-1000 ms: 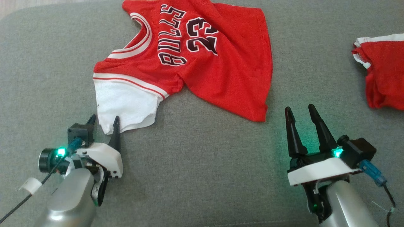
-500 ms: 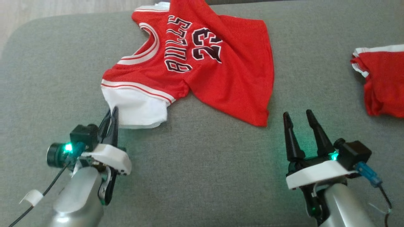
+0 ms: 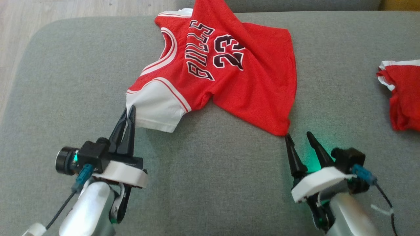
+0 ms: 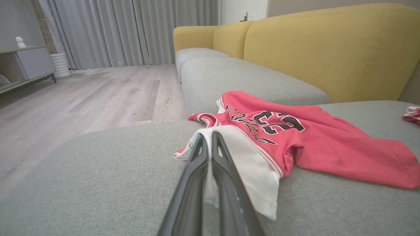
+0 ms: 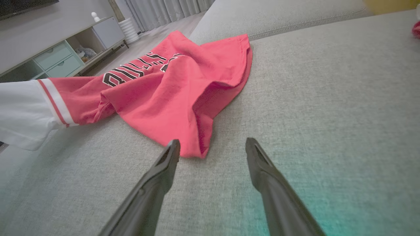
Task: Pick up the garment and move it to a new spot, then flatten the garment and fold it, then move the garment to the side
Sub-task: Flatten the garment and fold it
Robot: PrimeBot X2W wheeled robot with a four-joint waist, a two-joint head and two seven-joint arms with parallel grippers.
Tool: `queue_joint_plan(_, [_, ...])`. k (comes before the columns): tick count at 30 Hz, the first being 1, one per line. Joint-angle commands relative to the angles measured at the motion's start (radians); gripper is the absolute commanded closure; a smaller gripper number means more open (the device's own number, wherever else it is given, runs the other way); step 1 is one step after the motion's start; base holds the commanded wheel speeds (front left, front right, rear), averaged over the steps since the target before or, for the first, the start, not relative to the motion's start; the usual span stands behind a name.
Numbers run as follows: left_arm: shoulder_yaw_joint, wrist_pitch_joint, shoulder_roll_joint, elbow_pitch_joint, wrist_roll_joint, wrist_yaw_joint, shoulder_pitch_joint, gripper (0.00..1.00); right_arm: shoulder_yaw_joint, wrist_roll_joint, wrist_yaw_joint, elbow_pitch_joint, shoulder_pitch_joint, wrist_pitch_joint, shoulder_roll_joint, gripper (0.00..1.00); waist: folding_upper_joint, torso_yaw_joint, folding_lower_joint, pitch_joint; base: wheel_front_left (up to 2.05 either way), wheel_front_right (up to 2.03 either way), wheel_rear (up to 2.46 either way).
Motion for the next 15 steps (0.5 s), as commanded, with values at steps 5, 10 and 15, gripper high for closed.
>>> queue_joint_plan(5, [0.059, -0.009, 0.002, -0.05, 0.026, -0.019, -0.025, 1.0, 0.042, 0.036, -0.001, 0.06, -0.091, -0.001, -0.002, 0.0, 0.0, 0.014, 0.0001, 0.0, 0.0, 0.0, 0.0])
queue_joint_plan(10, [0.065, -0.009, -0.012, -0.052, 0.043, -0.035, -0.021, 1.0, 0.063, 0.038, -0.001, 0.156, -0.127, 0.008, -0.002, 0.0, 0.0, 0.025, 0.0001, 0.002, 0.0, 0.0, 0.0])
queue_joint_plan(15, [0.076, -0.009, -0.024, -0.056, 0.057, -0.047, -0.016, 1.0, 0.079, 0.051, -0.001, 0.222, -0.151, 0.0, -0.002, 0.0, 0.0, 0.029, 0.0001, 0.006, 0.0, 0.0, 0.0])
